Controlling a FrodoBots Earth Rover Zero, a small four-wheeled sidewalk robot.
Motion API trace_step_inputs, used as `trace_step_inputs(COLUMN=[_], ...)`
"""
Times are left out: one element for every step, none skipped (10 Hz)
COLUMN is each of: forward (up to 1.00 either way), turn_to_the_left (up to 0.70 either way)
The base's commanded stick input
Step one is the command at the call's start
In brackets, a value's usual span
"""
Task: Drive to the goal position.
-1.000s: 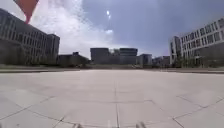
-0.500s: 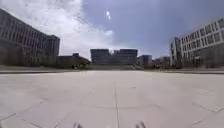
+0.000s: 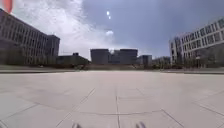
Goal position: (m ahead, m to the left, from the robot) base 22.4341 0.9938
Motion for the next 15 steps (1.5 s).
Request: trace_step_inputs(forward=[0.45,0.45,0.45,0.45,0.45,0.45,0.45,0.45,0.45,0.45,0.45,0.45,0.45,0.45,0.45], turn_to_the_left=[0.03,0.03,0.03,0.03,0.03,0.03,0.03,0.03,0.03,0.03,0.03,0.03,0.03,0.03,0.03])
